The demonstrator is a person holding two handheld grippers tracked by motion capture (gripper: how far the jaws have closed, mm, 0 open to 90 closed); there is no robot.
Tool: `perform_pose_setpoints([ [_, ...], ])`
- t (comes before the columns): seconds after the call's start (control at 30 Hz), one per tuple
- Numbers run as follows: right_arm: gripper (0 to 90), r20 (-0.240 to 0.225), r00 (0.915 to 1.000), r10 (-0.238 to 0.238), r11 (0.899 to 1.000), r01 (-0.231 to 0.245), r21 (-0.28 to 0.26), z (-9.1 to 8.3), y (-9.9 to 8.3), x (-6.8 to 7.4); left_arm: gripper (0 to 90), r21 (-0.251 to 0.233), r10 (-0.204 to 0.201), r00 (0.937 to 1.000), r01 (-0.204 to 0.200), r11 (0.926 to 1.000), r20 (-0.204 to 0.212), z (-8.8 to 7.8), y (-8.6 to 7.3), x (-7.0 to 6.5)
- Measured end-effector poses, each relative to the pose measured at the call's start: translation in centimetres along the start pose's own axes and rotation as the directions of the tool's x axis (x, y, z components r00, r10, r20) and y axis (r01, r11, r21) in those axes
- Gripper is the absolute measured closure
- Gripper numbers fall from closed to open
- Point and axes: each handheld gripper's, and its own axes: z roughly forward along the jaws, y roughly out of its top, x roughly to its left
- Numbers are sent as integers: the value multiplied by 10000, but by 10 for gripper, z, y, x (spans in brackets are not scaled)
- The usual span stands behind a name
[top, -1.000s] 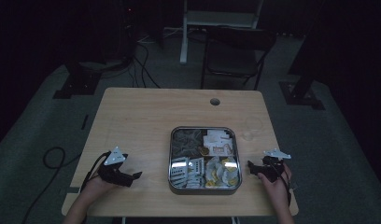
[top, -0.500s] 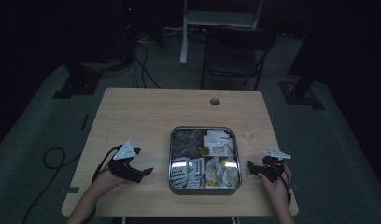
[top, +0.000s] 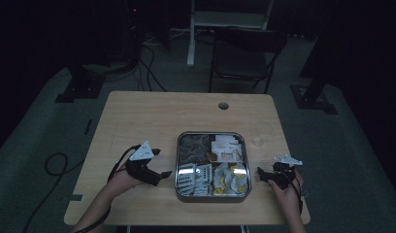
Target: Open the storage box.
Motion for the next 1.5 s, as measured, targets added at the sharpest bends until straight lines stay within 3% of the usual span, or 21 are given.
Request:
perform_pose_setpoints([
  [0.33,111,0,10000,1,10000,-1,-2,0,0,0,61,-31,390,9982,-389,9992,460,20,18,-7],
  [0.93,111,-1,10000,0,10000,0,-2,0,0,0,62,-30,524,9901,-525,9986,1302,60,40,-14],
  [1.5,112,0,10000,-2,10000,2,-3,0,0,0,63,369,704,9846,-773,9963,1600,90,55,-21],
])
